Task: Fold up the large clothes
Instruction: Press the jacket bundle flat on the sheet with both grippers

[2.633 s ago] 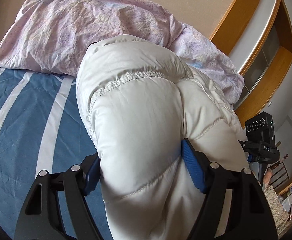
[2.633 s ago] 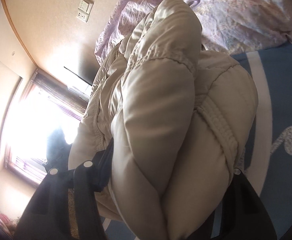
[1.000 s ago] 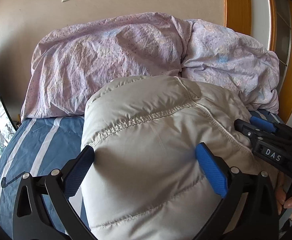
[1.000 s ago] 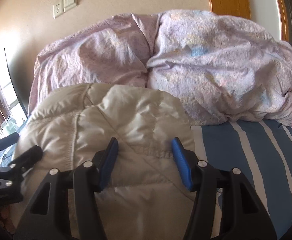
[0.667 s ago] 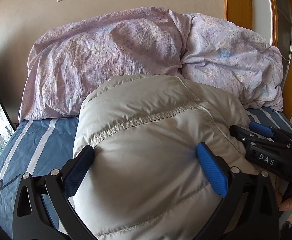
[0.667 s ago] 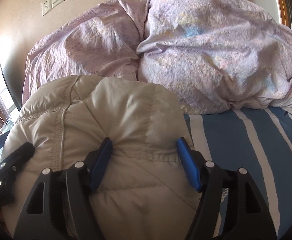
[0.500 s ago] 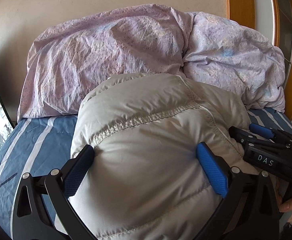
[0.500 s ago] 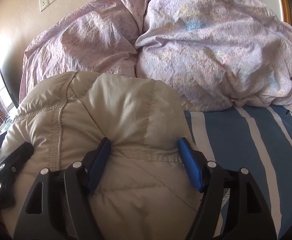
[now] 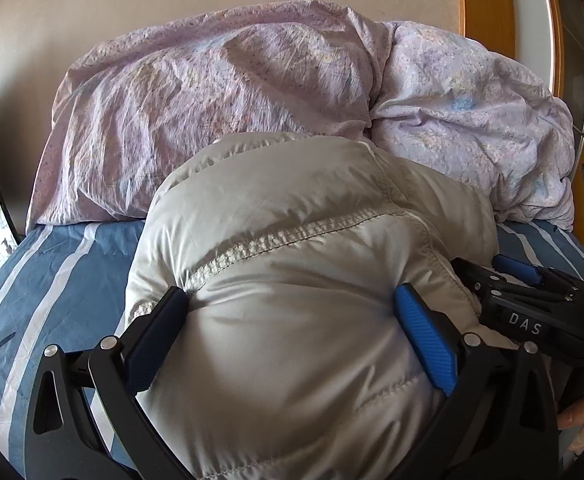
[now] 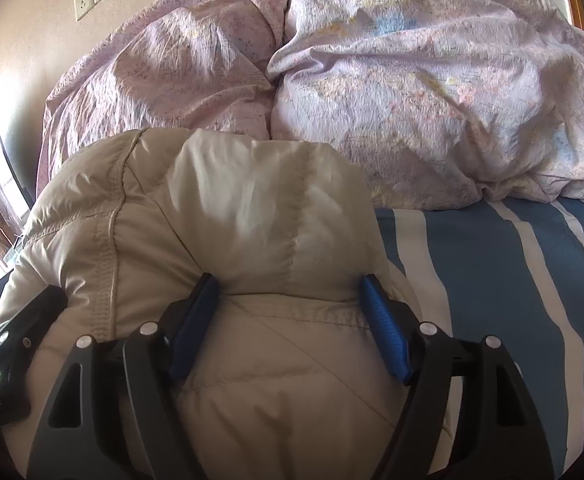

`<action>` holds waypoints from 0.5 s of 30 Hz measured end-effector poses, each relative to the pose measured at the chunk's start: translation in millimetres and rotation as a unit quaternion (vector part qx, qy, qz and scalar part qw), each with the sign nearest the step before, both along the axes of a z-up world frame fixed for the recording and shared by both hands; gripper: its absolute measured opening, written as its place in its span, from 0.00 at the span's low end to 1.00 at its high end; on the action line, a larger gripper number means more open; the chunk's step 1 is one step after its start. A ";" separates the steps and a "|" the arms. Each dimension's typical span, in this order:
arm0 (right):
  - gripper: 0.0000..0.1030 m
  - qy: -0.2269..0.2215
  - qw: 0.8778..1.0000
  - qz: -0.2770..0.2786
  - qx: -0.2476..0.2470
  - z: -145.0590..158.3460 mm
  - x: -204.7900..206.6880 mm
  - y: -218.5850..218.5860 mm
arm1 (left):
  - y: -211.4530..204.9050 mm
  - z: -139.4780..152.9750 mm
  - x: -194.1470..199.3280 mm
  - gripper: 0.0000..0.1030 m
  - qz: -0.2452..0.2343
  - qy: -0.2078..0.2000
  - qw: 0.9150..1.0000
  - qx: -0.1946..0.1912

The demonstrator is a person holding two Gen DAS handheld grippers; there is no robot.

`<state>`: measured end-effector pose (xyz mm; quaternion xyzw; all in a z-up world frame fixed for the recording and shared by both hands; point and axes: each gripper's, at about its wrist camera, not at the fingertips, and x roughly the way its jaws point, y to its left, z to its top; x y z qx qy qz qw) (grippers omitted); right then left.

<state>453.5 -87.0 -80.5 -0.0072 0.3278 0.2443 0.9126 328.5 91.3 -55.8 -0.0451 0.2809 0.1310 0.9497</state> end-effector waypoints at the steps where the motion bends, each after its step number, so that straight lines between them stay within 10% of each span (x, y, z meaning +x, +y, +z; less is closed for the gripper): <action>1: 0.71 -0.001 1.000 0.000 0.000 -0.8 -0.2 0.2 | -0.2 -0.8 -0.4 0.99 0.001 -0.001 1.000 0.001; 15: 0.72 0.012 1.000 -0.014 0.015 3.1 -17.8 -10.8 | -1.8 0.3 -9.1 0.99 0.000 -0.013 1.000 0.011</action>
